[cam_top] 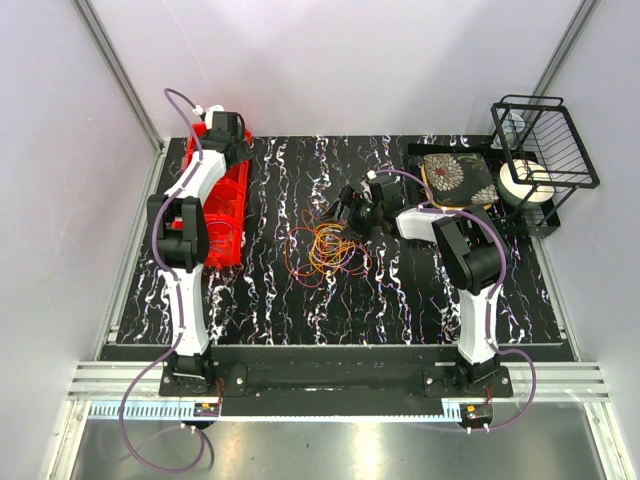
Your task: Untangle the cables
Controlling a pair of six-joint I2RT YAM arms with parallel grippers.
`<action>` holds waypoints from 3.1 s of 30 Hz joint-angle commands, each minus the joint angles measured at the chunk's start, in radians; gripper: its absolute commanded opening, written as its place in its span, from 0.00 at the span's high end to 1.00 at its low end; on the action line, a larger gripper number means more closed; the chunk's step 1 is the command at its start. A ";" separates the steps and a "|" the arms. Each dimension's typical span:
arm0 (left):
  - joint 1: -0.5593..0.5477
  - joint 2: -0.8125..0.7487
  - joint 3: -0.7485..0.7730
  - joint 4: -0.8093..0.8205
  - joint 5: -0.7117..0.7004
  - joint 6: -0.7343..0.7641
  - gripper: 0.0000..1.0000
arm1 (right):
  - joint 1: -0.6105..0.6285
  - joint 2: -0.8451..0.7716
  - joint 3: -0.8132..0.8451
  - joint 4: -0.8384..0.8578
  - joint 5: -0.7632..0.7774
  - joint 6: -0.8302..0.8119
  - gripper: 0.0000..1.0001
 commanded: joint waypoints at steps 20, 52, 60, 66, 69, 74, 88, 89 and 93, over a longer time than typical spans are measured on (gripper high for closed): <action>-0.007 -0.022 0.173 -0.059 -0.045 -0.043 1.00 | -0.005 0.035 0.013 -0.051 0.013 -0.014 0.00; 0.012 -0.447 -0.353 -0.070 -0.129 -0.046 1.00 | -0.005 0.038 0.009 -0.032 -0.015 -0.002 0.00; 0.022 -0.377 -0.409 -0.007 -0.119 -0.066 0.38 | -0.005 0.050 0.012 -0.023 -0.030 0.006 0.00; 0.021 -0.472 -0.456 0.011 -0.099 -0.100 0.01 | -0.005 0.047 0.012 -0.021 -0.030 0.000 0.00; 0.016 -0.528 -0.444 -0.030 -0.086 -0.100 0.01 | -0.004 0.030 0.010 -0.020 -0.024 -0.015 0.00; 0.010 -0.648 -0.456 -0.094 0.006 -0.117 0.01 | -0.002 -0.031 -0.025 0.017 -0.012 -0.040 0.00; -0.243 -0.779 -0.723 -0.049 0.139 -0.144 0.03 | 0.004 -0.268 0.090 -0.379 0.106 -0.185 0.00; -0.272 -0.760 -0.735 -0.013 0.150 -0.150 0.04 | 0.003 -0.303 0.095 -0.399 0.117 -0.192 0.00; -0.335 -0.713 -0.781 0.065 0.184 -0.176 0.05 | 0.006 -0.381 0.156 -0.515 0.093 -0.146 0.00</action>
